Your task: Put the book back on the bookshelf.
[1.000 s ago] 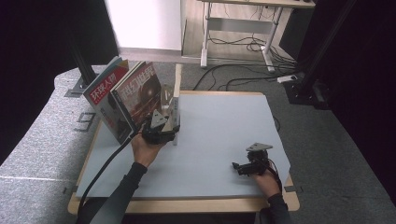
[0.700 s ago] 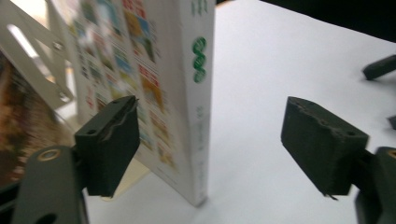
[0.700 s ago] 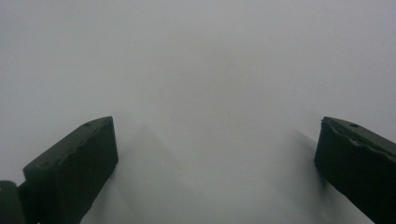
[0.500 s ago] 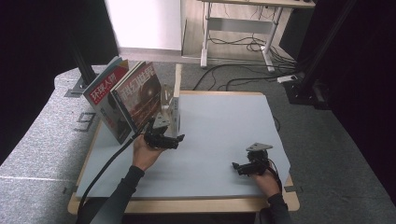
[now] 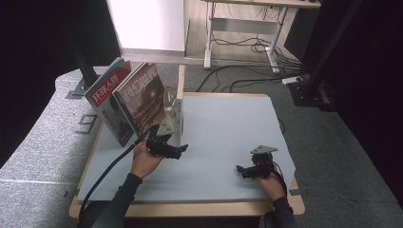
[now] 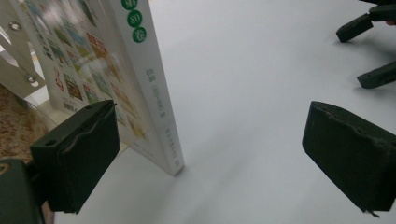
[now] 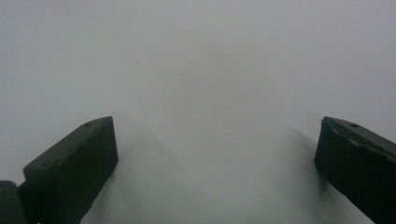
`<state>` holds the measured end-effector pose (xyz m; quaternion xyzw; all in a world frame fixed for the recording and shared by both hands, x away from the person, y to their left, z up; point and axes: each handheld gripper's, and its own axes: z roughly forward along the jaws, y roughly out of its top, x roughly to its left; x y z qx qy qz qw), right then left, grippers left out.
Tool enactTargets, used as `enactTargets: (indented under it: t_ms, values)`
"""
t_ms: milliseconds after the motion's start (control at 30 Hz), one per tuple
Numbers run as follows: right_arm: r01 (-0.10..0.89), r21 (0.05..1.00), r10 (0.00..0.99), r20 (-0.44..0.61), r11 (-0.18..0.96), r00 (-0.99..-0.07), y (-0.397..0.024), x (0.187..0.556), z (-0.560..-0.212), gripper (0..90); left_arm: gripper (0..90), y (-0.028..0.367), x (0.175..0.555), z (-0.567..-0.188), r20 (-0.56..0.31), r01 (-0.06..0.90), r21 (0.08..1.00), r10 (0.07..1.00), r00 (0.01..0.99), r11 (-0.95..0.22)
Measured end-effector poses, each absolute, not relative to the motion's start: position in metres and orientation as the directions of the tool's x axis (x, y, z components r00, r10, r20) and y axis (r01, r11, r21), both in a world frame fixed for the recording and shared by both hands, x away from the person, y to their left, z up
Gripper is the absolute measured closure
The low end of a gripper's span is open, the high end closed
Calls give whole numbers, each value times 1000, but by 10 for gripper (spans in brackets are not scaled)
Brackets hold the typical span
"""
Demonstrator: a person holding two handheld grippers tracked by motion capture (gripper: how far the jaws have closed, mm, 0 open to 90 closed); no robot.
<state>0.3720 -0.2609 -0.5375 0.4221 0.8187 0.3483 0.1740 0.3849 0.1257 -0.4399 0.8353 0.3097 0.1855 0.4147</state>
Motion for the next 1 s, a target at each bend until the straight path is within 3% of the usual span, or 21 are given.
enactTargets:
  t_ms: [1000]
  values:
    - [570, 717, 812, 9, 401, -583, -261, 372, -537, 0, 0, 161, 357, -450, 16, 387, 791, 649, 761, -474]
